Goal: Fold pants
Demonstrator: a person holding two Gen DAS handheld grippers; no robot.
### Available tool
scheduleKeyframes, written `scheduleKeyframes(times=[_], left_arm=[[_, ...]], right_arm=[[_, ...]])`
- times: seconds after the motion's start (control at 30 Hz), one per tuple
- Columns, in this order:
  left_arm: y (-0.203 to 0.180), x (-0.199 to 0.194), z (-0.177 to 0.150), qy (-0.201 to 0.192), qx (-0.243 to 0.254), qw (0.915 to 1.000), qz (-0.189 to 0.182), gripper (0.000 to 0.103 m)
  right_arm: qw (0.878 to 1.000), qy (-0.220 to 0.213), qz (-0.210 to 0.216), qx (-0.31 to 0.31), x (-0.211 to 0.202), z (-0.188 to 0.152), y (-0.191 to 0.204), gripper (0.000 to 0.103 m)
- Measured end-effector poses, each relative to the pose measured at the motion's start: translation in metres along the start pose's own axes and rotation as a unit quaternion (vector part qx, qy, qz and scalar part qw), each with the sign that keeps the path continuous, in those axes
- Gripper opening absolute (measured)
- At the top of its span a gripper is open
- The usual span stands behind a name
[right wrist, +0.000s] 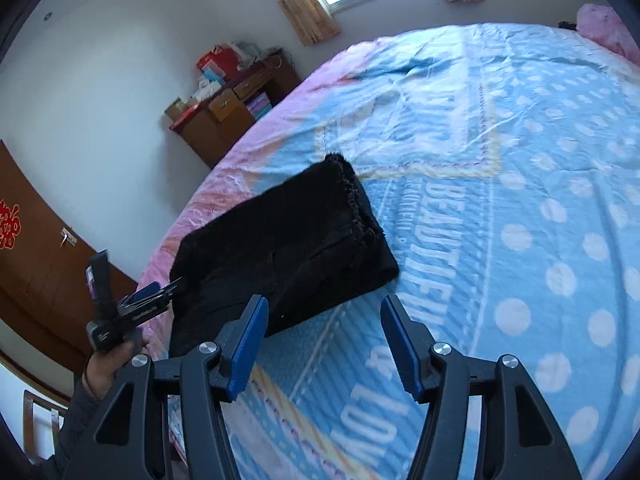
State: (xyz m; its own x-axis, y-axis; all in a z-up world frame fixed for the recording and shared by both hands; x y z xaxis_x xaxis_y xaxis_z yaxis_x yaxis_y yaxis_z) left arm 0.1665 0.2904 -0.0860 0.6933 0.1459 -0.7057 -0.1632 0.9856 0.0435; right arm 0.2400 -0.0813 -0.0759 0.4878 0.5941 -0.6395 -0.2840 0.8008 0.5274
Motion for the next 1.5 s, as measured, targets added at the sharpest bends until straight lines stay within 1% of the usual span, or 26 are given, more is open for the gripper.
scheduleKeyframes(times=[0.03, 0.1, 0.2, 0.27, 0.47, 0.7, 1.0, 1.27, 1.5], left_arm=[[-0.002, -0.010, 0.000, -0.009, -0.001, 0.9999, -0.005, 0.102], [-0.011, -0.040, -0.003, -0.032, -0.001, 0.9993, -0.017, 0.103], [-0.022, -0.071, -0.007, -0.057, 0.003, 0.9978, -0.032, 0.103], [-0.031, -0.091, -0.015, -0.072, 0.005, 0.9967, -0.037, 0.103], [-0.047, -0.129, -0.031, -0.099, 0.016, 0.9941, -0.043, 0.103], [-0.062, -0.146, -0.033, -0.112, 0.030, 0.9920, -0.051, 0.103], [-0.070, -0.148, -0.038, -0.106, 0.031, 0.9920, -0.062, 0.103], [-0.075, -0.154, -0.037, -0.110, 0.042, 0.9915, -0.057, 0.103], [-0.084, -0.171, -0.032, -0.132, 0.062, 0.9882, -0.048, 0.103]], right_arm=[[1.000, -0.008, -0.006, -0.005, -0.007, -0.002, 0.002, 0.060], [0.999, -0.034, -0.030, -0.025, -0.026, -0.010, 0.009, 0.060], [0.994, -0.072, -0.060, -0.062, -0.052, -0.022, 0.020, 0.060], [0.991, -0.088, -0.065, -0.074, -0.068, -0.032, 0.026, 0.061], [0.988, -0.107, -0.068, -0.091, -0.092, -0.052, 0.034, 0.061], [0.987, -0.119, -0.064, -0.092, -0.105, -0.061, 0.043, 0.061], [0.985, -0.123, -0.064, -0.102, -0.109, -0.068, 0.052, 0.062], [0.985, -0.126, -0.062, -0.104, -0.112, -0.069, 0.056, 0.062], [0.983, -0.133, -0.058, -0.113, -0.116, -0.069, 0.064, 0.062]])
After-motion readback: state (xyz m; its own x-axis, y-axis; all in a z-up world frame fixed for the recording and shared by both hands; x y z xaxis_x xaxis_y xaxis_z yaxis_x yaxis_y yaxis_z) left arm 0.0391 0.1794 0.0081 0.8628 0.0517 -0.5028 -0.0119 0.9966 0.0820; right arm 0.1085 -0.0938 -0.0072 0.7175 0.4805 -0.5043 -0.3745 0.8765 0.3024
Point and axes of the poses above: each gripper's, at about its wrist camera, not at the fingertips, and x roughly the way its jaws point, y to its left, z to its top, the point moved 4 cm from there along x, roughly the way its jaws point, and after that the axes turned 8 degrees about x, right-handed, at the moved point
